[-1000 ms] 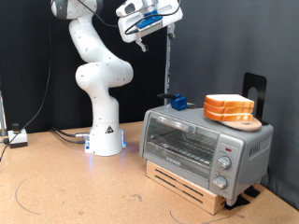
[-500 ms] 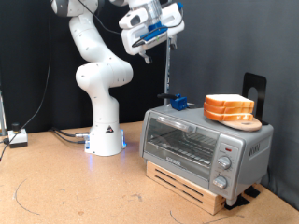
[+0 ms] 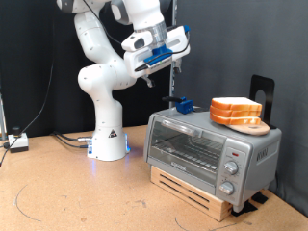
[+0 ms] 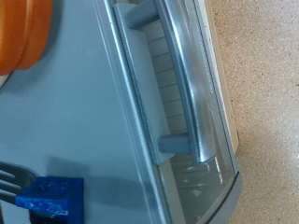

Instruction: Make a piece of toast with the oven

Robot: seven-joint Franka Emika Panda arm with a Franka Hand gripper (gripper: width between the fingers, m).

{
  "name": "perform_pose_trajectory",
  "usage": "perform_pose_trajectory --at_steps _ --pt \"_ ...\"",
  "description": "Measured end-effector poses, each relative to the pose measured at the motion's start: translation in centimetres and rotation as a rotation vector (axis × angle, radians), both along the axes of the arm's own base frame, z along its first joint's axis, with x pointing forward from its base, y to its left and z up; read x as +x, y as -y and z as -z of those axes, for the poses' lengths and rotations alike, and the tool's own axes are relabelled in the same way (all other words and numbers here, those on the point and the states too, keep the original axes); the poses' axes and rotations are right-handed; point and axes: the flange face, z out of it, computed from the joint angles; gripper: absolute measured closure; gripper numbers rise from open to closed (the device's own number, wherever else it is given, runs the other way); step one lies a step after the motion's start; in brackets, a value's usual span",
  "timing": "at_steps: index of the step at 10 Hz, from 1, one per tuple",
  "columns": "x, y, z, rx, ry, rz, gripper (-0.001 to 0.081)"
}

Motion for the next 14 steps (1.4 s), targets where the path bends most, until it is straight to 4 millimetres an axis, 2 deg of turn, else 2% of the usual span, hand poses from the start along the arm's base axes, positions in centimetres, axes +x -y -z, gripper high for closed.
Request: perform_pose_trajectory --at_steps 4,7,9,11,12,14 --pt "-0.5 1.2 1.6 0.022 -0.007 -0.07 -0.0003" --pt "-1.4 1.5 2.8 0.021 -0.028 -0.048 -0.0003" --pt "-1.6 1.5 2.9 0.018 -0.027 -0.033 -0.0003" --pt "-1.8 1.4 3.1 0.091 0.031 -0.15 -0.0003" --pt "-2.0 1.6 4.0 0.093 0.089 -0.179 -0.0003" --pt "-2.6 1.7 7.3 0.059 0.122 -0.171 -0.0003"
